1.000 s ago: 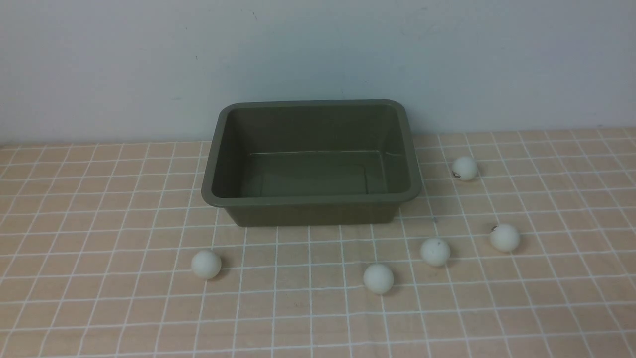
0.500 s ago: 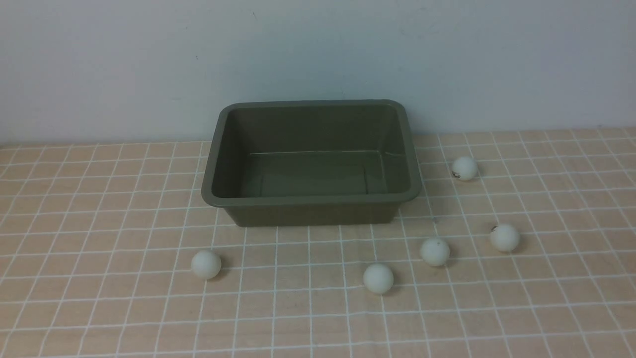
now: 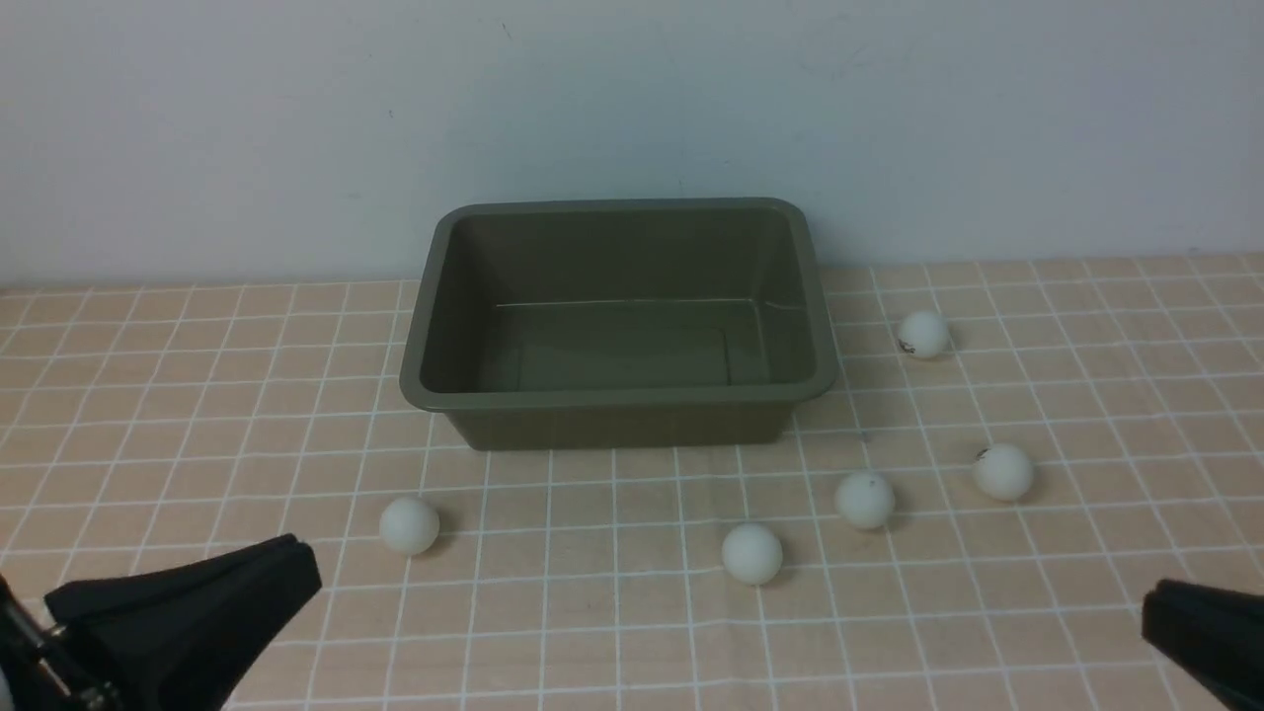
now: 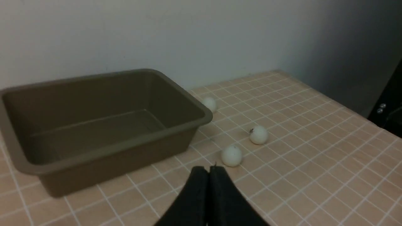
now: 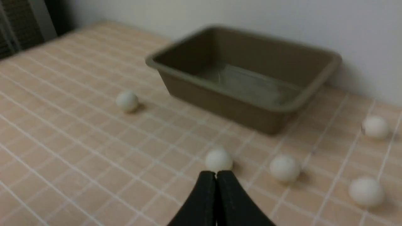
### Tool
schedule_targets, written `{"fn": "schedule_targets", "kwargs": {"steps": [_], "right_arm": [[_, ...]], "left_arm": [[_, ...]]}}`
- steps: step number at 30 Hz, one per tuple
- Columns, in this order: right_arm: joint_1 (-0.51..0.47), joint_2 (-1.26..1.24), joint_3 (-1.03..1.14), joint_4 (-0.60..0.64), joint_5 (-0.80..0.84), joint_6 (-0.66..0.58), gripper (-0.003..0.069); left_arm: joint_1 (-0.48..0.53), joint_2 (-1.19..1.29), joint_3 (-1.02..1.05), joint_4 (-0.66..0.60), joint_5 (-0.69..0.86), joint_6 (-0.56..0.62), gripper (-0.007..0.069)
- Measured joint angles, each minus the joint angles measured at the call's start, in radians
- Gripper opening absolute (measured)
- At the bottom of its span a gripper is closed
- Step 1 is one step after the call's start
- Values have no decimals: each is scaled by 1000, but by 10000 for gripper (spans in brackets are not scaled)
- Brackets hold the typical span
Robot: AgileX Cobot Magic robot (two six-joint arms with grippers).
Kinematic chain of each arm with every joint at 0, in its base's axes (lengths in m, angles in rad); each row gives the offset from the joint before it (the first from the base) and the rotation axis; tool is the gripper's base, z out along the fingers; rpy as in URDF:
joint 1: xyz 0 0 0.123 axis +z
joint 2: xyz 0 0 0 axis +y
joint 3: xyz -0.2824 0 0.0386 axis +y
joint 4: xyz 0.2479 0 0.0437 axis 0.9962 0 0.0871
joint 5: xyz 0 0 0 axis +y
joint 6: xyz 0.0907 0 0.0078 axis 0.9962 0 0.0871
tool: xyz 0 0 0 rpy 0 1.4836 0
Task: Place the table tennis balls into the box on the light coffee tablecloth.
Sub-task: 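Reach for and grasp a ping pong ball on the table beside the basket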
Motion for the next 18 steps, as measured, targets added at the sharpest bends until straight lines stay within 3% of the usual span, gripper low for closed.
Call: {"fn": "schedule_targets", "kwargs": {"steps": [5, 9, 12, 14, 18], "right_arm": [[0, 117, -30, -388, -7, 328, -18], [0, 203, -92, -635, -37, 677, -17], [0, 255, -169, -771, -62, 873, -17], [0, 287, -221, -831, -83, 941, -16], [0, 341, -329, -858, -95, 962, -16]], "left_arm": [[0, 72, -36, 0, 45, -19, -69], [0, 99, -38, 0, 129, -29, -69], [0, 124, -38, 0, 186, -60, -69], [0, 149, -38, 0, 235, -117, -69], [0, 204, -38, 0, 390, -231, -69]]}}
